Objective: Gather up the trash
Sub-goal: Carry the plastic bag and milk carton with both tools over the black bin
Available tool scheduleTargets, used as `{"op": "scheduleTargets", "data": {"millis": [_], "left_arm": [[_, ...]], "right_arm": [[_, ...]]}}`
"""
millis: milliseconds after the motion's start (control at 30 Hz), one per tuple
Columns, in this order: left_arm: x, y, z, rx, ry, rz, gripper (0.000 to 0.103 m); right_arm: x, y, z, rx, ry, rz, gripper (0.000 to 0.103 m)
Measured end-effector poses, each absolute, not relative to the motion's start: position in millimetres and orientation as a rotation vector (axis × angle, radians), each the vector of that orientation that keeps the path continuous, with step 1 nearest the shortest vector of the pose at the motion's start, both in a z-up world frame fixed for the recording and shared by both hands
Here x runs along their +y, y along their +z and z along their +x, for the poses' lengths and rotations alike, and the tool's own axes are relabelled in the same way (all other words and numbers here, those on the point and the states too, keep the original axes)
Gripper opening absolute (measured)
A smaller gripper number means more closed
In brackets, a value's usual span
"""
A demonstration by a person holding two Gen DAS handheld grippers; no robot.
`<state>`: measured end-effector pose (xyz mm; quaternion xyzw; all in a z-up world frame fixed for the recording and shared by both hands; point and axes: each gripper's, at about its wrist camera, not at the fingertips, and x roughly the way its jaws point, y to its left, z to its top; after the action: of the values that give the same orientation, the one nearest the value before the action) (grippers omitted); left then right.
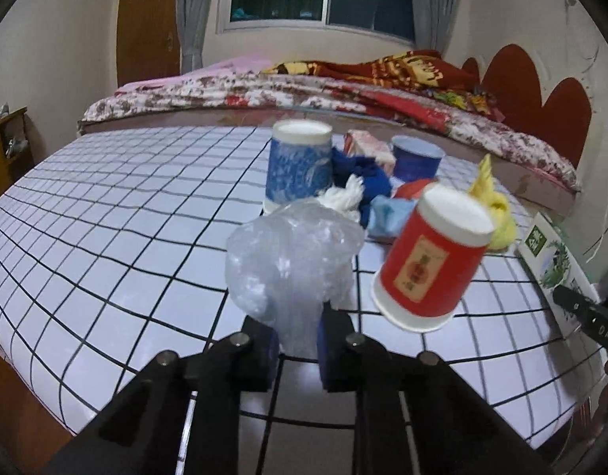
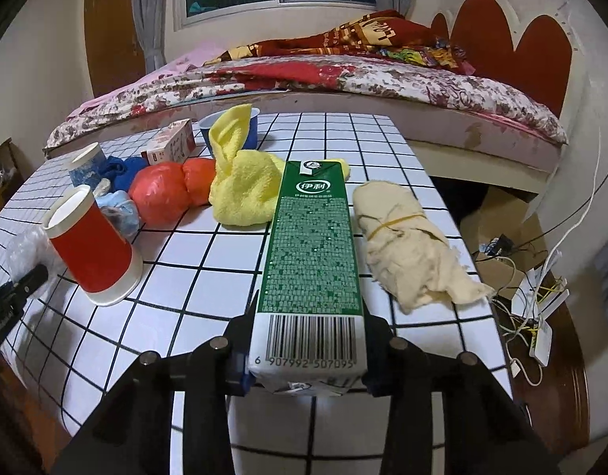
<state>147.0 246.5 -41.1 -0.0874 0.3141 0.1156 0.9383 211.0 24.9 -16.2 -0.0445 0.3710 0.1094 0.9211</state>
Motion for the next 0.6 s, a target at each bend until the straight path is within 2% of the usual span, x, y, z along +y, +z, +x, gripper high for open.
{"op": "scheduleTargets", "data": {"millis": [600], "left_arm": [[167.3, 16.9, 99.3, 0.530, 0.084, -0.136, 0.016]], "right_arm": [[-47.0, 37.0, 136.6, 0.610, 0.266, -0.087, 0.041]]}}
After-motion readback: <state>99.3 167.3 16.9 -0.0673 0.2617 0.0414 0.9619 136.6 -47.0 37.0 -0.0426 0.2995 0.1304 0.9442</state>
